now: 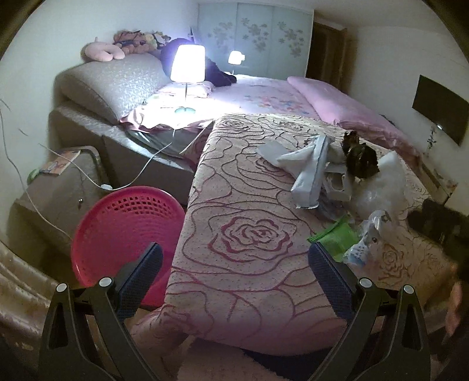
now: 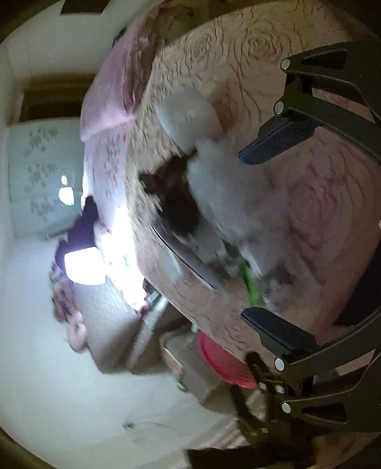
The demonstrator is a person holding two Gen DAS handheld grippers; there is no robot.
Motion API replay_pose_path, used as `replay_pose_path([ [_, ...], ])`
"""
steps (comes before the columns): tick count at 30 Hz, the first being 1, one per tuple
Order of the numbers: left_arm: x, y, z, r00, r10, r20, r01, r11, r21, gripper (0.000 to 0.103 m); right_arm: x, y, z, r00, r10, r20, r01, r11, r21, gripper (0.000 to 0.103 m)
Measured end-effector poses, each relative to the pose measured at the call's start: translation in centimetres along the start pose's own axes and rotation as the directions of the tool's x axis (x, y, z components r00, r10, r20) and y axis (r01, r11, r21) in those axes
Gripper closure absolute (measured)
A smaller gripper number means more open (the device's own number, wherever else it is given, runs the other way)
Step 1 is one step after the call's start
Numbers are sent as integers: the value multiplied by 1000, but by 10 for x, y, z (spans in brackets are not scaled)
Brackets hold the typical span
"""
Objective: Collect trash
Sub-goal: 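Move both tools over the trash pile on the bedspread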
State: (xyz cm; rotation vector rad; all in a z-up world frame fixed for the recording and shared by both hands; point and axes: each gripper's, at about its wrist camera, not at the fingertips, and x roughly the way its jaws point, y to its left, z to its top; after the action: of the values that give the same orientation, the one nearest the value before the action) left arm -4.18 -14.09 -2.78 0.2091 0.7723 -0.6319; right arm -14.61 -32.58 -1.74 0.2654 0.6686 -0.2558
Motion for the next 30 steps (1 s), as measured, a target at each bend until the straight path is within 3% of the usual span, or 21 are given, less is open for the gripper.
replay_pose_path([
  [7,1,19,-1,1000,-12,-13,11,999,-47,8,36,38,-18,992,53,-119,-65,993,-99,32],
  [10,2,17,-1,999,-40,-16,39,998,-47,8,41,39,-19,991,47,-121,-62,991,-122,41],
  [11,3,15,-1,999,-46,-18,45,998,-41,8,41,41,-19,991,44,-125,-60,990,-128,49],
  [13,4,10,-2,998,-61,-23,60,998,-24,8,42,37,-18,991,40,-131,-57,990,-127,53],
  [20,10,-14,-2,991,-129,-35,130,991,41,8,22,19,-14,993,33,-111,-43,995,-85,58],
  [30,31,-55,11,962,-258,-92,265,961,77,8,-11,-14,-12,999,8,-51,-9,1000,-4,58],
])
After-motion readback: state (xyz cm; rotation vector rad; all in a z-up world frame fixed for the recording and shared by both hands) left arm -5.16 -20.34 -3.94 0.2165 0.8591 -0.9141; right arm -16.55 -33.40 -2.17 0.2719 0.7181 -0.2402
